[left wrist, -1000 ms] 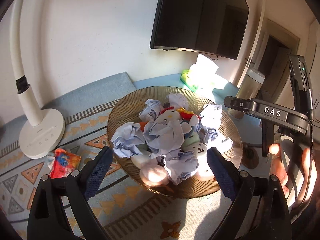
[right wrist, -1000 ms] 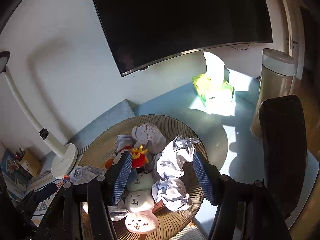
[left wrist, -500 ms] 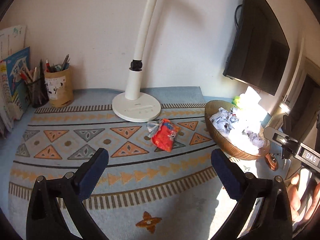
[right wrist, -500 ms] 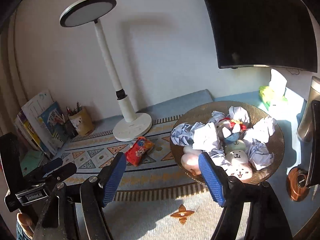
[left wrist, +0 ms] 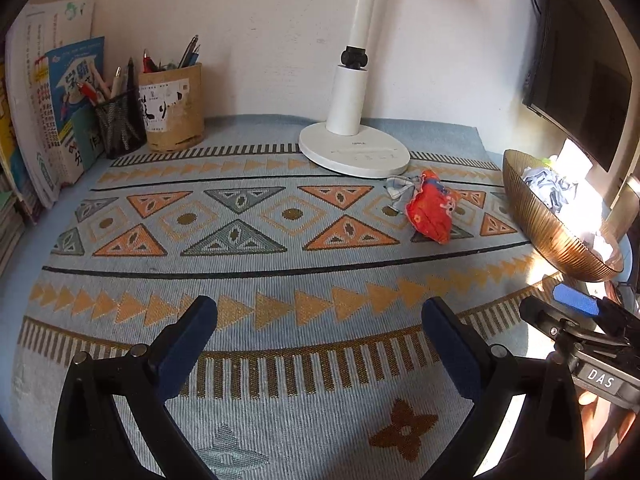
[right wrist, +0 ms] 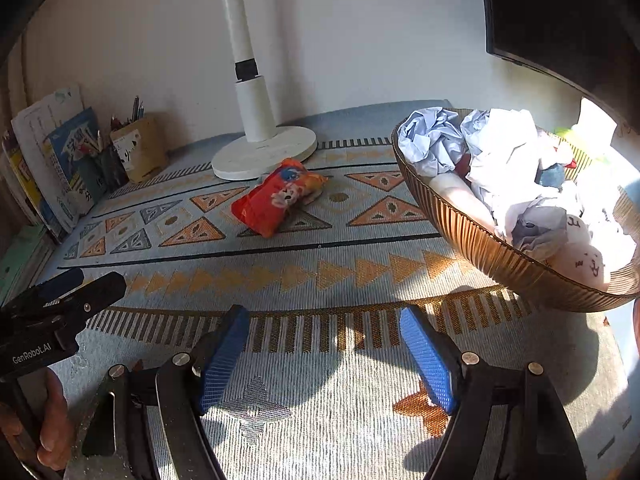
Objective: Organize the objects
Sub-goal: 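Move both open tools back toward the red snack bag by the lamp, then grasp the red snack bag with the left tool while the right tool grasps the plaid bow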
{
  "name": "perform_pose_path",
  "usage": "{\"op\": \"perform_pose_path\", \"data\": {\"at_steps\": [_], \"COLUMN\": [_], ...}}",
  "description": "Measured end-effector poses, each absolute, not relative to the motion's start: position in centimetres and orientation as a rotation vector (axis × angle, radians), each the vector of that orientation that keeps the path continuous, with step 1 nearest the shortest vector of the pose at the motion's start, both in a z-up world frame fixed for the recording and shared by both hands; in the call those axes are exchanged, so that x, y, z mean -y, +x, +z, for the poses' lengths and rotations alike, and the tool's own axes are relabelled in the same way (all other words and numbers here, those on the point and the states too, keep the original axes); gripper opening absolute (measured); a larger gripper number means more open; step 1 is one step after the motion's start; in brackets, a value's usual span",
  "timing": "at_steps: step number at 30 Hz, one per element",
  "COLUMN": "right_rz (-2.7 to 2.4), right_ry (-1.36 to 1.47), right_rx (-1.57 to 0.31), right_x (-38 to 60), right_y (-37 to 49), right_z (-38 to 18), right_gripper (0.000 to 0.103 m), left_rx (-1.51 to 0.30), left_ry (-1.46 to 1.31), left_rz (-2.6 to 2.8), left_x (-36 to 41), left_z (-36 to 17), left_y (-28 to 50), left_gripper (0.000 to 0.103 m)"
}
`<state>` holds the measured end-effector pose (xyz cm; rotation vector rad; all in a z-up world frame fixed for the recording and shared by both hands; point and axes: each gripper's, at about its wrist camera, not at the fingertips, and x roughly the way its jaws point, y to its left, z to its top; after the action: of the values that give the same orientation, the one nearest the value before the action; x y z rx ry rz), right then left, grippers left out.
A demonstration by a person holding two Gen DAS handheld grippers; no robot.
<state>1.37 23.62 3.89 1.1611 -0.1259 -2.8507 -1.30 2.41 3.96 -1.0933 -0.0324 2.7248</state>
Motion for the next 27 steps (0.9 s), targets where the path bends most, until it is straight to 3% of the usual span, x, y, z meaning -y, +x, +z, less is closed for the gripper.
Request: {"op": "perform_pose_path", "data": {"at_steps": [11,17,21,25,27], "right_rz": [-2.83,-2.81,-2.732,-2.634,-2.606], "right_ry": [1.201,1.212,1.295,1.38,1.404], "right_rx": [0.15,0.207,0.227,0.266,0.226], "right_x": [-23.9,-24.4,-24.4,-24.7,-24.7], "right_y": [1.1,1.0,0.2,-0.6,-1.1], "right_z": [3.7,3.7,3.3,3.5,3.9], "right_gripper": [0.077,0.077,0.077,0.077,0.077], "left_rx": [-0.037,-0.076,-0.227,-0.286,-0.292], "left_ry": [-1.112,-1.108,-1.097,-1.161,-1.175], "left_rz": [2.696,2.511,2.439,2.372,2.352], "left_x": [-3.3,-6.9,-11.7,-14.8,-15.7], "left_z": [3.9,6.1,5.9,4.0,3.4], "left_y": [-1.6,-5.6,-9.4,-12.5,-13.2], "left_gripper": [0.102,0.102,0.102,0.089,0.088]}}
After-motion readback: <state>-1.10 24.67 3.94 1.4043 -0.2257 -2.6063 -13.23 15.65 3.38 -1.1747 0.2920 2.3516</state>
